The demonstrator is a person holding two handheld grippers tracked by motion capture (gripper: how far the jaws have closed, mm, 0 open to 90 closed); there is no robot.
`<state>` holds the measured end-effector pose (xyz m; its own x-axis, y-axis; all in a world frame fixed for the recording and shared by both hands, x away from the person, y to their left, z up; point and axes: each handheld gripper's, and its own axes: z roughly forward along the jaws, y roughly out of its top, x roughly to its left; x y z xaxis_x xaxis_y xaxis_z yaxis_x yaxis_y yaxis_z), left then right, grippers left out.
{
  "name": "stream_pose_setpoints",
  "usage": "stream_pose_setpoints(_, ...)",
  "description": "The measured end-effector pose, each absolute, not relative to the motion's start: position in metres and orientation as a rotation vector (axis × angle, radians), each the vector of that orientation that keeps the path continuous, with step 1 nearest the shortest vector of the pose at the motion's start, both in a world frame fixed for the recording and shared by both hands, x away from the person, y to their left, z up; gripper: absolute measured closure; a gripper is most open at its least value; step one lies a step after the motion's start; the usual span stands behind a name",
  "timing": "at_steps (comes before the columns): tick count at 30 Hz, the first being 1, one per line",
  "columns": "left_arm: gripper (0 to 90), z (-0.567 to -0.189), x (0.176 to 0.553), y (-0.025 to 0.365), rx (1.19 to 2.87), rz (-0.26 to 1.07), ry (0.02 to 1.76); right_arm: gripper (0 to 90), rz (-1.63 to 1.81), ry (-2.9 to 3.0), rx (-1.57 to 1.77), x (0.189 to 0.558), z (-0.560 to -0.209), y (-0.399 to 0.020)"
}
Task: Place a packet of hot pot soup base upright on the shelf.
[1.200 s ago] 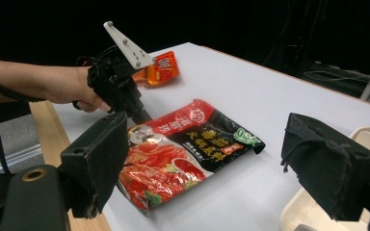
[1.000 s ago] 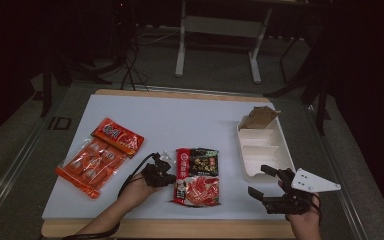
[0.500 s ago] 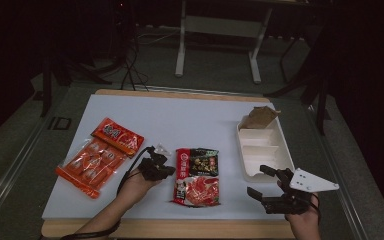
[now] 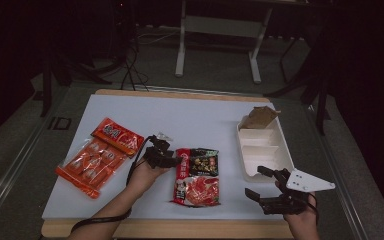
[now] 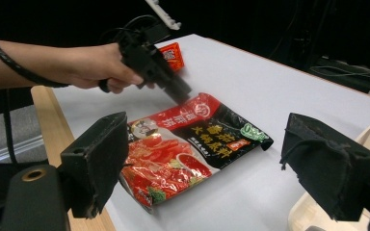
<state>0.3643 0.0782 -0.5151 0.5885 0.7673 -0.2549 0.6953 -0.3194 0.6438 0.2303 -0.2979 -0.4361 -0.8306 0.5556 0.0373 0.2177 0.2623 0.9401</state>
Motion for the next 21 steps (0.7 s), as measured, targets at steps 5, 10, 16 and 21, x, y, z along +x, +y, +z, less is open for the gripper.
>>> stream_pose_setpoints(5,43.4,-0.52,0.375,0.073,2.068,0.089,1.156,16.4,1.589,2.241,0.711,0.231,-0.437,-0.298)
stream_pose_setpoints(10,41.4,-0.525,0.38,0.065,2.082,0.082,1.172,16.4,1.587,2.247,0.713,0.232,-0.437,-0.298)
stream_pose_setpoints(16,42.0,-0.533,0.383,0.057,2.062,0.076,1.231,16.4,1.589,2.251,0.711,0.233,-0.438,-0.297)
stream_pose_setpoints(21,52.4,-0.532,0.381,0.053,2.077,0.085,1.23,16.4,1.584,2.258,0.709,0.234,-0.438,-0.296)
